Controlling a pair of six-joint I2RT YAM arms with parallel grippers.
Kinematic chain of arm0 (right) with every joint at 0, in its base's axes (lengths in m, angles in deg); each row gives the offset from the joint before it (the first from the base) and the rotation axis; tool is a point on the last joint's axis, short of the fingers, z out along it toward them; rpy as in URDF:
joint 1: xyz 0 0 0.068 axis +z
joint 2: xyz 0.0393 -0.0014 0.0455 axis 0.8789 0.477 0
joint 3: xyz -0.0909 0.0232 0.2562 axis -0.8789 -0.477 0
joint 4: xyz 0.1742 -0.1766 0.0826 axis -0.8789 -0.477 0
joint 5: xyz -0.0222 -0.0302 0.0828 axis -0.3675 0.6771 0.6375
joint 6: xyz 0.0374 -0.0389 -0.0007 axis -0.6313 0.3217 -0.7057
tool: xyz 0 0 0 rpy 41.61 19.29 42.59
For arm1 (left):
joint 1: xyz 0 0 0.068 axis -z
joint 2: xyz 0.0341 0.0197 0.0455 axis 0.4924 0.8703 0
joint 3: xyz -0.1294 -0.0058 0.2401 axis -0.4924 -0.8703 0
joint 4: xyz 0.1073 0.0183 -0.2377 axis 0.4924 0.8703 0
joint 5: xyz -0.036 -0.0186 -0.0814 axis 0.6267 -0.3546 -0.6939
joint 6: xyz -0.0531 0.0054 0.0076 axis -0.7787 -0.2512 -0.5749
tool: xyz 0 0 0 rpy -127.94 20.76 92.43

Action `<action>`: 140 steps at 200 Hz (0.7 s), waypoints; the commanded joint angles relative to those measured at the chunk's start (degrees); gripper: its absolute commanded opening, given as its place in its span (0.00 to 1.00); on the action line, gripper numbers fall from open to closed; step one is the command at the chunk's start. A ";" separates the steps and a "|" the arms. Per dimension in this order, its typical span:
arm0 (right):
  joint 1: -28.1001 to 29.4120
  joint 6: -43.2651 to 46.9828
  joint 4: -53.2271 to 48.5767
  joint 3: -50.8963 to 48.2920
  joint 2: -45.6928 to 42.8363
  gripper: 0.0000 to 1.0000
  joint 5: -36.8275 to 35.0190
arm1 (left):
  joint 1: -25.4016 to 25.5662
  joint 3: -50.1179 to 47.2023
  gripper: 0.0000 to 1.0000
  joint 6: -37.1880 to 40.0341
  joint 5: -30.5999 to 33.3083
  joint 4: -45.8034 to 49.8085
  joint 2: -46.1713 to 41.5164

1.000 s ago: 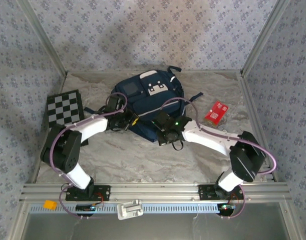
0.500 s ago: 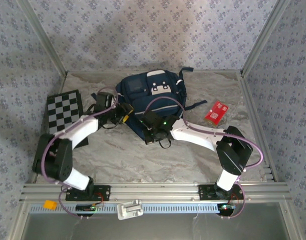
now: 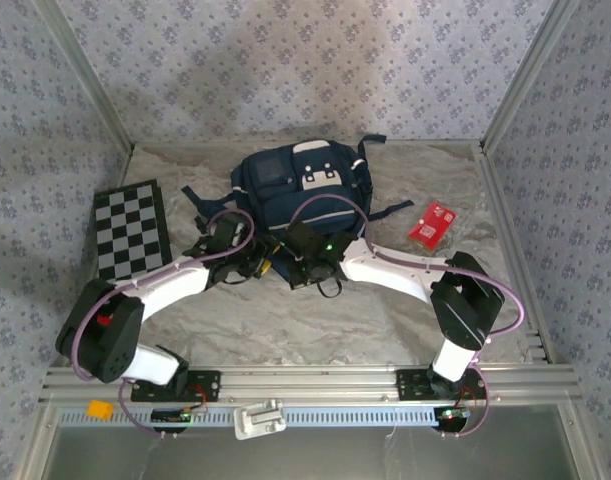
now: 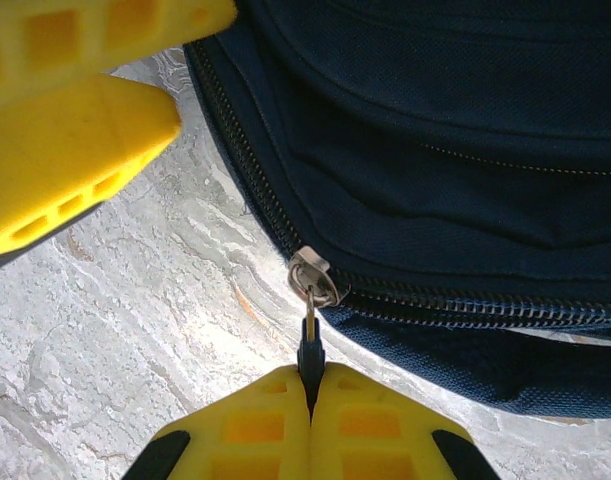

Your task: Pack the student bag

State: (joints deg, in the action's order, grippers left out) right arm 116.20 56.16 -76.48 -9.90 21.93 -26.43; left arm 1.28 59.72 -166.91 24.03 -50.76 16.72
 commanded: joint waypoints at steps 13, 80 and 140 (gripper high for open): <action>-0.12 -0.35 -0.22 0.86 1.10 0.00 0.46 | 1.56 6.46 0.41 -0.85 -1.46 -2.24 5.95; -1.92 -3.29 -2.30 -4.53 -3.00 0.00 -2.66 | -1.85 4.60 0.00 5.21 -1.96 -0.81 3.94; -7.51 -4.55 -10.81 -12.61 -11.50 0.00 -8.87 | -13.11 9.88 0.00 25.15 -10.49 11.89 1.90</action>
State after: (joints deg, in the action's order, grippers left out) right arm 110.54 52.95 -78.16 -19.87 13.95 -30.88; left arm -8.09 65.93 -151.59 15.42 -42.39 20.68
